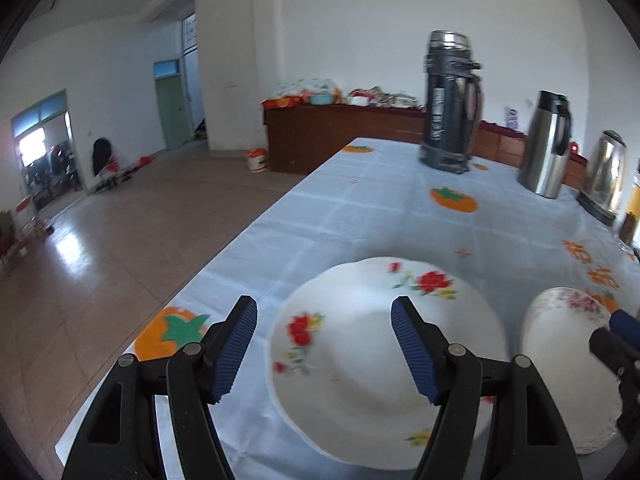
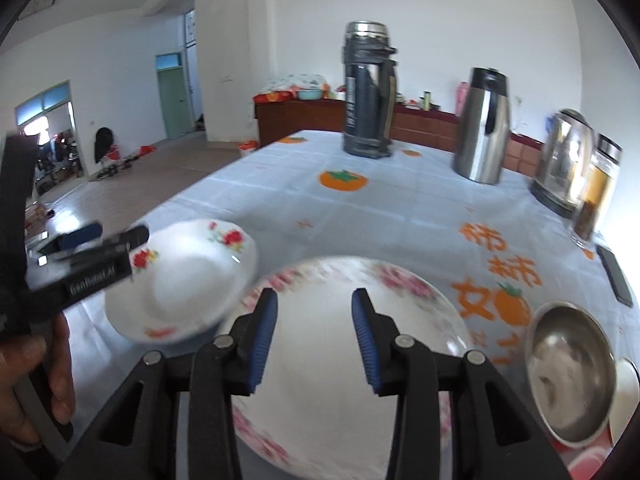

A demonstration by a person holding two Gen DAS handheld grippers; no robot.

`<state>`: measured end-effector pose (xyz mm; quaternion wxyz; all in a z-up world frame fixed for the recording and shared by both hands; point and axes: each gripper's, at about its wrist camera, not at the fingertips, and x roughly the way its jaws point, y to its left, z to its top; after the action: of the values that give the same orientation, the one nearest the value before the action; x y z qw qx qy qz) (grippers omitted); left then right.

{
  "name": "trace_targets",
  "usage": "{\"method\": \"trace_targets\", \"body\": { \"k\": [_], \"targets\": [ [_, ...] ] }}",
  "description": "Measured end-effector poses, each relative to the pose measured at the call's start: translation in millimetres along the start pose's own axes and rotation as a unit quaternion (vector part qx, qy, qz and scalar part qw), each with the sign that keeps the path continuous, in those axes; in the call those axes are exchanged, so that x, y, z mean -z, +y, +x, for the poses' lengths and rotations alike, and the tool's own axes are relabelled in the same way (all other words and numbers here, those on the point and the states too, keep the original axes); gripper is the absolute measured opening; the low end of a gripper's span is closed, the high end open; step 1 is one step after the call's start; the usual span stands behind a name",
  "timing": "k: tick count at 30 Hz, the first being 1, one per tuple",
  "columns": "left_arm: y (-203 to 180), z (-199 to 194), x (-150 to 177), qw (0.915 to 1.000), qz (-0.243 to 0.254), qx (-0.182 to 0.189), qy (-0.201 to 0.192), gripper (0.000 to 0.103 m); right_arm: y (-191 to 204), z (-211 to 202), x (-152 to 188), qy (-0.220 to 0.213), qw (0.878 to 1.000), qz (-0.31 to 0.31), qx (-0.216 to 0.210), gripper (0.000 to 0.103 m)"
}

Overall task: Organize plates and bowls
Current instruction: 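Move the left gripper to the rim of the red-flower white plate, then close the left gripper on the red-flower plate rim and lift it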

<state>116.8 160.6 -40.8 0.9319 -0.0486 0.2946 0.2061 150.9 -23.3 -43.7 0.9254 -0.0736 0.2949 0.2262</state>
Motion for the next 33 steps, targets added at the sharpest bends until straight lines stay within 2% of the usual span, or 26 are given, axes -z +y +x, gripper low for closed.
{"method": "trace_targets", "body": {
  "k": [5, 9, 12, 17, 22, 26, 30, 33],
  "targets": [
    [24, 17, 3, 0.9992, -0.025, -0.014, 0.027, 0.072, 22, 28, -19, 0.022, 0.999, -0.011, -0.029, 0.039],
    [31, 27, 7, 0.9985, -0.033, -0.017, 0.040, 0.072, 40, 50, -30, 0.047, 0.998, -0.030, -0.036, 0.039],
    [33, 34, 12, 0.9981, -0.031, -0.016, 0.051, 0.072, 51, 70, -36, 0.082, 0.995, -0.049, -0.028, 0.038],
    [42, 38, 15, 0.9966, -0.053, 0.008, 0.063, 0.072, 59, 91, -41, 0.117, 0.991, -0.066, -0.009, 0.038],
    [39, 40, 14, 0.9961, -0.050, 0.023, 0.069, 0.072, 68, 112, -38, 0.160, 0.983, -0.089, -0.003, 0.038],
    [40, 42, 14, 0.9956, -0.051, 0.029, 0.073, 0.072, 70, 115, -36, 0.167, 0.981, -0.099, 0.001, 0.038],
    [40, 43, 15, 0.9954, -0.048, 0.027, 0.079, 0.072, 71, 109, -33, 0.168, 0.981, -0.091, -0.021, 0.038],
    [43, 43, 15, 0.9953, -0.049, 0.020, 0.081, 0.071, 73, 99, -28, 0.168, 0.981, -0.076, -0.060, 0.031]
  ]
}}
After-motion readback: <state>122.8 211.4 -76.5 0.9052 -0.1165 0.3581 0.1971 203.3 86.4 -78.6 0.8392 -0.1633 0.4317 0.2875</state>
